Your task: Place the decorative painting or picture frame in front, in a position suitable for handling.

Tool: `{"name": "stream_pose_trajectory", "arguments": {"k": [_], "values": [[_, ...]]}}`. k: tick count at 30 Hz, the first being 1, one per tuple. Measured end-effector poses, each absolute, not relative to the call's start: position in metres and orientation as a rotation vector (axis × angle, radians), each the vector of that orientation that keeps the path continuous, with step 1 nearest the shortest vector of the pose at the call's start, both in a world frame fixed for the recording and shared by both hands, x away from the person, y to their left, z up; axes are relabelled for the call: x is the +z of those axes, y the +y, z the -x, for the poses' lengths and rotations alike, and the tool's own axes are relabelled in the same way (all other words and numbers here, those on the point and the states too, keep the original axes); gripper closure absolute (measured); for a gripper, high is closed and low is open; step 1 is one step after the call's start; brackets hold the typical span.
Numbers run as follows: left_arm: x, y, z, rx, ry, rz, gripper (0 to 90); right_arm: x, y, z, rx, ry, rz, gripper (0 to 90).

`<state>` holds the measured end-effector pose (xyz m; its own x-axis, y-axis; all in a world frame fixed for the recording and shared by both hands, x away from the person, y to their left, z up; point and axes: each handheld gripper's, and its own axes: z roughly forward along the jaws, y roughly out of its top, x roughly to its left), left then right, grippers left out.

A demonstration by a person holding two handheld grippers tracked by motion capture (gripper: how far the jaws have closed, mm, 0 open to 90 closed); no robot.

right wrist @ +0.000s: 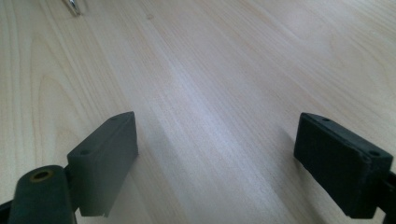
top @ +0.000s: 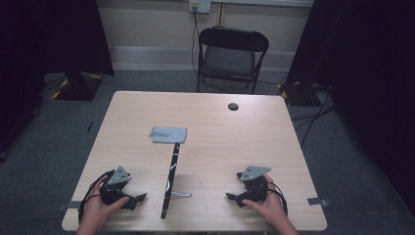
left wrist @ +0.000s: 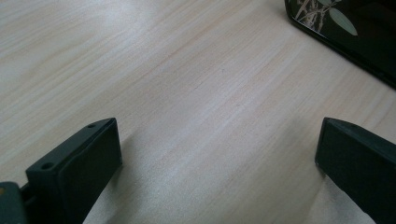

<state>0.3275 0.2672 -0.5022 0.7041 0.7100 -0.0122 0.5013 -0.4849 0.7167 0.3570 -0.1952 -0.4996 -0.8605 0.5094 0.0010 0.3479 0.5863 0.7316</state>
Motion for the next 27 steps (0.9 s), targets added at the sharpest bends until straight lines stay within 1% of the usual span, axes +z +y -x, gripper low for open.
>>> {"name": "stream_pose_trajectory", "arguments": {"k": [7, 13, 14, 16, 17, 23, 26, 27], "values": [[-0.502, 0.267, -0.328, 0.371, 0.916, -2.193, 0.0, -0.5, -0.195, -0.357, 1.134, 2.603, -0.711, 13.8], [-0.502, 0.268, -0.328, 0.375, 0.91, -2.197, 0.0, -0.495, -0.191, -0.354, 1.166, 2.613, -0.689, 18.1], [-0.502, 0.268, -0.328, 0.375, 0.91, -2.197, 0.0, -0.487, -0.183, -0.352, 1.256, 2.599, -0.669, 21.3], [-0.502, 0.268, -0.328, 0.375, 0.91, -2.197, 0.0, -0.481, -0.174, -0.35, 1.306, 2.615, -0.643, 25.6], [-0.502, 0.268, -0.328, 0.376, 0.91, -2.197, 0.0, -0.478, -0.166, -0.348, 1.34, 2.627, -0.605, 30.2], [-0.502, 0.268, -0.328, 0.376, 0.91, -2.197, 0.0, -0.48, -0.115, -0.344, 1.353, 2.755, -0.44, 42.1], [-0.502, 0.267, -0.327, 0.373, 0.918, -2.19, 0.0, -0.478, -0.098, -0.345, 1.354, 2.747, -0.383, 48.2], [-0.502, 0.267, -0.327, 0.374, 0.918, -2.193, 0.0, -0.476, -0.092, -0.347, 1.39, 2.734, -0.388, 49.0]]}}
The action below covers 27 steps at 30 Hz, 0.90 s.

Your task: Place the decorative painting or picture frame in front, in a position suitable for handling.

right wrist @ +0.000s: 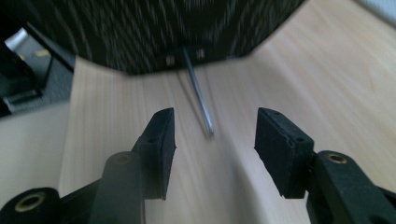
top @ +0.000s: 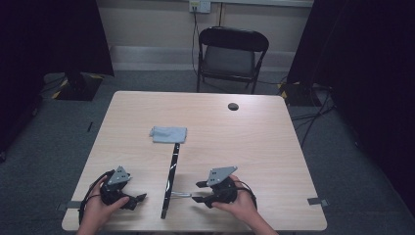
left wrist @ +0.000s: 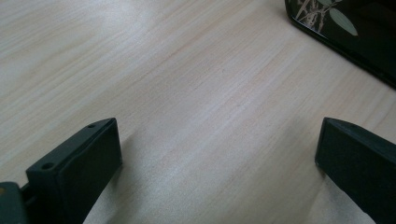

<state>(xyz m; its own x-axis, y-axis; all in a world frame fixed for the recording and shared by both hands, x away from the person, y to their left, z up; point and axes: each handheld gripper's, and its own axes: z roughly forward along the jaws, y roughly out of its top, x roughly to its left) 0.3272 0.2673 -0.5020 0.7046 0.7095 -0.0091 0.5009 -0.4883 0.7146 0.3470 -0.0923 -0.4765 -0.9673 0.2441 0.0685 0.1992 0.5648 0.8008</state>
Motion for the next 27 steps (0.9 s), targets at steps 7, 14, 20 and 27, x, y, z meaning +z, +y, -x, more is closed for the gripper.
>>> {"name": "stream_pose_trajectory", "arguments": {"k": [7, 14, 20, 27], "values": [[-0.502, 0.267, -0.327, 0.375, 0.918, -2.193, 0.0, -0.476, -0.067, -0.352, 1.43, 2.778, -0.327, 59.2], [-0.502, 0.267, -0.327, 0.375, 0.922, -2.19, 0.0, -0.482, -0.053, -0.355, 1.392, 2.826, -0.262, 66.3], [-0.502, 0.267, -0.327, 0.375, 0.921, -2.193, 0.0, -0.488, -0.049, -0.356, 1.363, 2.838, -0.252, 78.4], [-0.502, 0.267, -0.327, 0.375, 0.921, -2.193, 0.0, -0.487, -0.051, -0.361, 1.349, 2.867, -0.241, 87.0]]}}
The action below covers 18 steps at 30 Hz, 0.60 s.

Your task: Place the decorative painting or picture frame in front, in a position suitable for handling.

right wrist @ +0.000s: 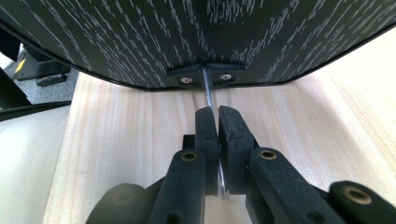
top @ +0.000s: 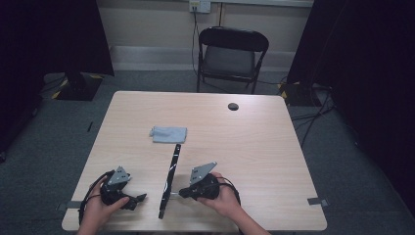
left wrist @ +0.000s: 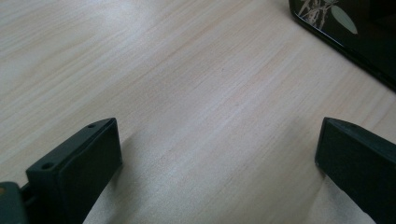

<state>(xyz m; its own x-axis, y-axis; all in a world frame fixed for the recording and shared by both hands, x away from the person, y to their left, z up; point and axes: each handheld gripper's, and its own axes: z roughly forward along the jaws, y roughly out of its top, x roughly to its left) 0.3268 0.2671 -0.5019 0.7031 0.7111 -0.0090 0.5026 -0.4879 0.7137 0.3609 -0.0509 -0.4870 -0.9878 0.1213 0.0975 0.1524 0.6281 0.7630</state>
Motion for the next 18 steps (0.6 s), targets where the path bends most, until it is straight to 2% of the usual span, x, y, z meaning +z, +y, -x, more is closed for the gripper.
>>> {"name": "stream_pose_trajectory", "arguments": {"k": [18], "values": [[-0.502, 0.267, -0.327, 0.375, 0.919, -2.194, 0.0, -0.488, -0.066, -0.371, -1.335, -2.801, 0.243, 89.2]]}}
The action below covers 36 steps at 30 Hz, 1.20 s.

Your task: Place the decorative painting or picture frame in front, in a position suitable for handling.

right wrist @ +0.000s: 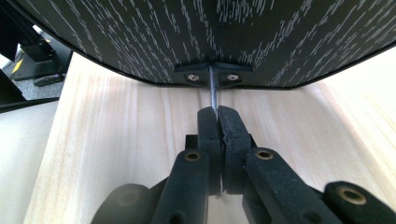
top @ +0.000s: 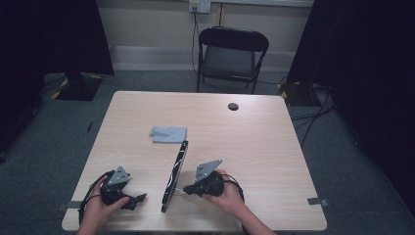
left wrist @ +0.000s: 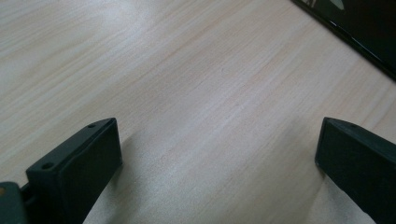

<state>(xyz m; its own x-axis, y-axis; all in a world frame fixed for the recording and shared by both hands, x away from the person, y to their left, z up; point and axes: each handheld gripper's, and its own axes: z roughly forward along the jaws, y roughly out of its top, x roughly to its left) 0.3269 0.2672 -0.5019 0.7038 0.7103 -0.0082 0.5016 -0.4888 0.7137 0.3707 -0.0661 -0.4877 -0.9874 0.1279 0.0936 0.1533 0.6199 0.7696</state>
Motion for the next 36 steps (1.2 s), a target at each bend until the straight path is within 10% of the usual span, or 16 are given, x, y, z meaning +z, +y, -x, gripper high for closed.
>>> {"name": "stream_pose_trajectory", "arguments": {"k": [36], "values": [[-0.502, 0.267, -0.327, 0.375, 0.92, -2.196, 0.0, -0.49, -0.157, -0.404, -1.384, -2.822, 0.451, 86.3]]}}
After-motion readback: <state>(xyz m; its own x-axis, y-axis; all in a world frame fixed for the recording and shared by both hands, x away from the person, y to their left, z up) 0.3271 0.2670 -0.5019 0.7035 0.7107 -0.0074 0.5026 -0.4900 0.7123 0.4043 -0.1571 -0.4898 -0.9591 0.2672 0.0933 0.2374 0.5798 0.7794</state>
